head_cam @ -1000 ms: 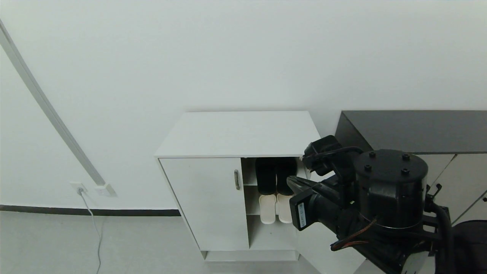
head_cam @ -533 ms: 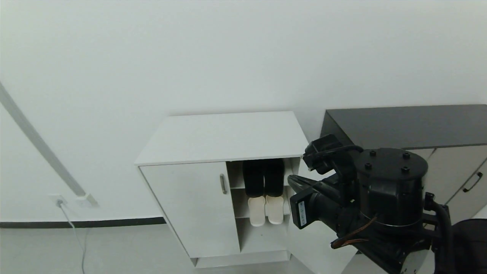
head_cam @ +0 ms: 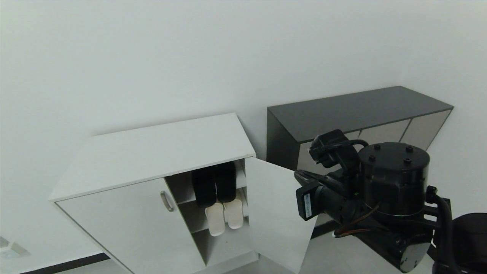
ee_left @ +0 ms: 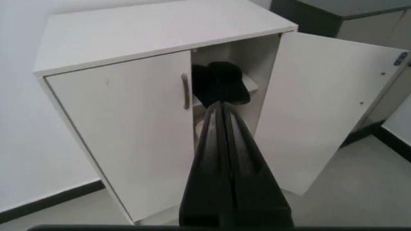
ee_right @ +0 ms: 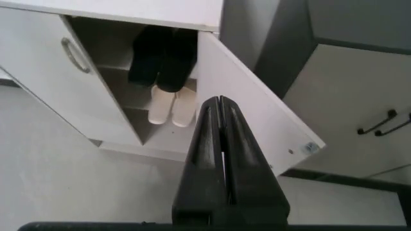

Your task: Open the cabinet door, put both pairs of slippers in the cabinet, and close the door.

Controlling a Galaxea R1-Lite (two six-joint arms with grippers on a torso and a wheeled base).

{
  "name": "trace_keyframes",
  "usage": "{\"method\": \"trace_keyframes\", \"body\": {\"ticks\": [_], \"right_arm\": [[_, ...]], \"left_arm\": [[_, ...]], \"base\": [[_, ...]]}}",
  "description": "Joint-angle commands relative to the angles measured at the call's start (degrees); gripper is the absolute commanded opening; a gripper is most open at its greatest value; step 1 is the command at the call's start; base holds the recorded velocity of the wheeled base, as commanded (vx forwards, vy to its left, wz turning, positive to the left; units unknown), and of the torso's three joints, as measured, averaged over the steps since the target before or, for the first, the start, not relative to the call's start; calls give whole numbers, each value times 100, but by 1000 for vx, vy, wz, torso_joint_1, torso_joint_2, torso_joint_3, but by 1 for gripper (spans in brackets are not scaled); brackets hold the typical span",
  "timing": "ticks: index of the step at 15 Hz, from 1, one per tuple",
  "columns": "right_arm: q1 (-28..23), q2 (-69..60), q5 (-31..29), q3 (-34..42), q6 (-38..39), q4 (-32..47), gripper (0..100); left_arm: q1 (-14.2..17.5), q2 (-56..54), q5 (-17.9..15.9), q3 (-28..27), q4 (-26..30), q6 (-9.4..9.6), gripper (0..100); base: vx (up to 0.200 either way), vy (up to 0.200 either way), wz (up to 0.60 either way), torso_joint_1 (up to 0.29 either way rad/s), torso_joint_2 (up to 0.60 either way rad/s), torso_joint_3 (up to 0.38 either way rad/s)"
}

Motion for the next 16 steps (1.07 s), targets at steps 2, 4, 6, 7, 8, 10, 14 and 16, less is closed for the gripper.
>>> {"method": "trace_keyframes", "body": {"ticks": [2,4,6,7,8,10,14,16], "right_arm": [[-14,20,3,14,-3,-5,0],[-23,20,3,14,-3,-5,0],[-23,20,-5,31,-47,-5,0],[-32,20,-23,31,-73,-5,0],[-41,20,-23,40,-73,-5,0],[-41,20,-23,40,-82,-5,0],[-524,284,-23,-39,-82,-5,0],[-1025,565,30,-294,-82,4,0]], "left_arm": [[-1,9,3,1,1,-1,0],[-1,9,3,1,1,-1,0],[-1,9,3,1,1,-10,0],[-1,9,3,1,1,-10,0],[-1,9,3,1,1,-10,0],[-1,9,3,1,1,-10,0],[-1,0,3,1,1,-10,0],[-1,0,3,1,1,-10,0]], "base": [[0,0,0,0,0,0],[0,0,0,0,0,0],[-100,0,0,1,1,4],[-200,0,0,7,2,7],[-200,0,0,12,-2,-2],[-200,0,0,-2,5,7],[-100,0,0,-4,0,0],[0,0,0,0,0,0]]}}
